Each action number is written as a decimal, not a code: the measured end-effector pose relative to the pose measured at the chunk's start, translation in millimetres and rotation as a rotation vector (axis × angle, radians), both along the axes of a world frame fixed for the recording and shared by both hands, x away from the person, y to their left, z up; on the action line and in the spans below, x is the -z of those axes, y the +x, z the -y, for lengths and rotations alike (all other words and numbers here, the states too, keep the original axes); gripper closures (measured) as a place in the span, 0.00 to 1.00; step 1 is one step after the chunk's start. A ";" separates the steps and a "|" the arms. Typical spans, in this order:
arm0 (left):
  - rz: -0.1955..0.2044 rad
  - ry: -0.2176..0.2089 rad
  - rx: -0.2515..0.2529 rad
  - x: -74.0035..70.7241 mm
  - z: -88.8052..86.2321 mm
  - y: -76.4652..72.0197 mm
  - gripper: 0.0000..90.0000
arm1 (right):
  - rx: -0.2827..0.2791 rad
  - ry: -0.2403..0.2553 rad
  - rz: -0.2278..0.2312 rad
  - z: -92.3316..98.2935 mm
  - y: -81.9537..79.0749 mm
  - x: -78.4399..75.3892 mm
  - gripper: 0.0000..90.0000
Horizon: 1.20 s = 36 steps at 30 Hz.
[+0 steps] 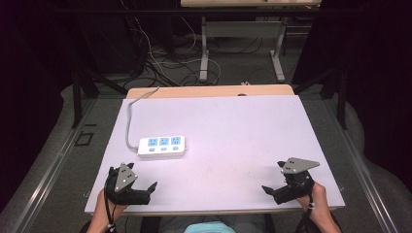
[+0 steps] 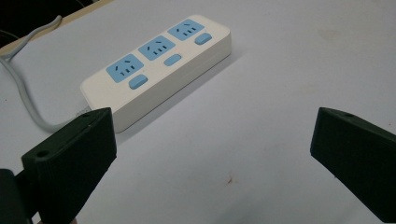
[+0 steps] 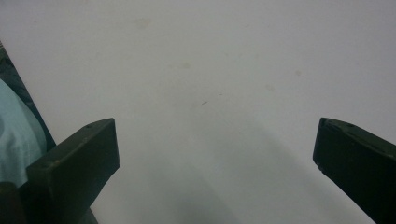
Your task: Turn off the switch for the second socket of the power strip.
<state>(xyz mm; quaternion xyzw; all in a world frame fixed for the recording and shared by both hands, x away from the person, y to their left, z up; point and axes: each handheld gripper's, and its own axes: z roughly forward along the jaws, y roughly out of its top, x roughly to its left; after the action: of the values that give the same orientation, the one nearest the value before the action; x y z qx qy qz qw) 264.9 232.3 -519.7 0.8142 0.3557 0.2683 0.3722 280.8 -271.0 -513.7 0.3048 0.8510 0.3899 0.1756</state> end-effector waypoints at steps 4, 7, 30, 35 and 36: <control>-0.004 0.002 0.000 -1.0 -0.7 -0.4 0.00 | 0.004 -0.004 0.002 -0.2 1.5 0.3 0.00; -0.007 0.002 -0.003 -2.0 -1.6 0.3 0.00 | 0.014 -0.008 0.002 -0.9 1.5 1.0 0.00; 0.012 0.009 -0.026 -6.4 2.5 11.1 0.00 | -0.008 -0.024 0.015 -3.0 -0.1 1.2 0.00; 0.014 0.003 -0.029 -5.9 2.9 12.4 0.00 | -0.012 -0.029 0.013 -3.9 1.2 1.6 0.00; 0.015 0.002 -0.029 -5.9 2.2 14.1 0.00 | -0.006 -0.026 0.017 -4.1 1.3 1.7 0.00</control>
<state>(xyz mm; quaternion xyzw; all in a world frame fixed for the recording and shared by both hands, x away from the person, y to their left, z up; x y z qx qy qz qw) 279.0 230.1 -513.8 0.8074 0.3643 0.2799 0.3702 282.1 -266.9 -515.3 0.2966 0.8553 0.3820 0.1857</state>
